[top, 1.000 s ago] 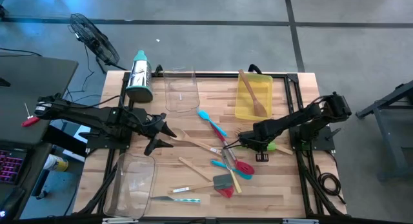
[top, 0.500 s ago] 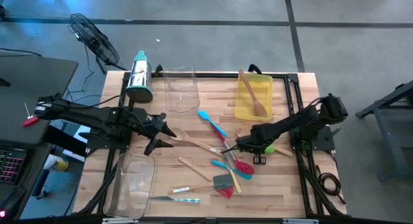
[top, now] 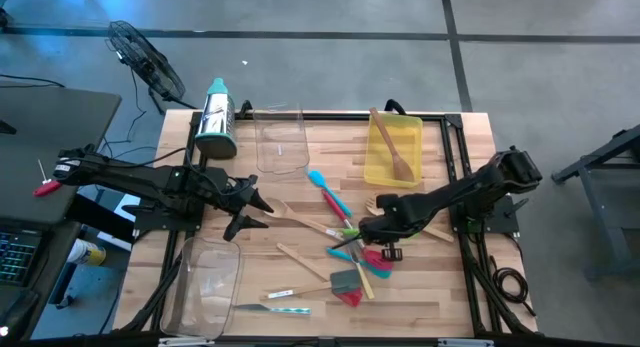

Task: Pick & Place Kitchen Items
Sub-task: Put the green spatula into the top transparent bin

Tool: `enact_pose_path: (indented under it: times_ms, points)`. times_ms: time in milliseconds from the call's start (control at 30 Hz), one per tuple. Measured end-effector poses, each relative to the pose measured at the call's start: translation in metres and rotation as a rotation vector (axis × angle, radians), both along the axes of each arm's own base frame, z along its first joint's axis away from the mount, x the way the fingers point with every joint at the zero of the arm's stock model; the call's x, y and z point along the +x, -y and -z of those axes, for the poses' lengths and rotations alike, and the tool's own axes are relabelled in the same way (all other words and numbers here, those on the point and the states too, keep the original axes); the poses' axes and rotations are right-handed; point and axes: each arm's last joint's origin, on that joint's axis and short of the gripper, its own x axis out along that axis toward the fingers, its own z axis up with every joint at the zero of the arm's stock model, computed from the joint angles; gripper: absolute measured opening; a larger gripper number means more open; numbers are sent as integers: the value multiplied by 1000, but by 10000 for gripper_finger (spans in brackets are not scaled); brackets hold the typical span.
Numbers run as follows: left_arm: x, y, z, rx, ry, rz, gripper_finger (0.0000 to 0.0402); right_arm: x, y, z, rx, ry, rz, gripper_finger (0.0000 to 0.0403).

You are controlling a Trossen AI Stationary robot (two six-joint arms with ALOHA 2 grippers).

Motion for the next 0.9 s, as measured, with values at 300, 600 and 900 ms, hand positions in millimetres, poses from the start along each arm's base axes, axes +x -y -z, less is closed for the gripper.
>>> enact_pose_path:
  times_ms: [300, 600, 900]
  points:
    - [0, 0, 1, 0, -7, 1, 217, 20, -13, -45, -122, 202, -98, 17]
    - [-1, 0, 2, 2, -24, 3, 217, 47, -23, -86, -135, 500, -188, 17]
    - [0, 0, 0, 40, 16, 23, 217, 77, -21, -116, -203, 897, -286, 17]
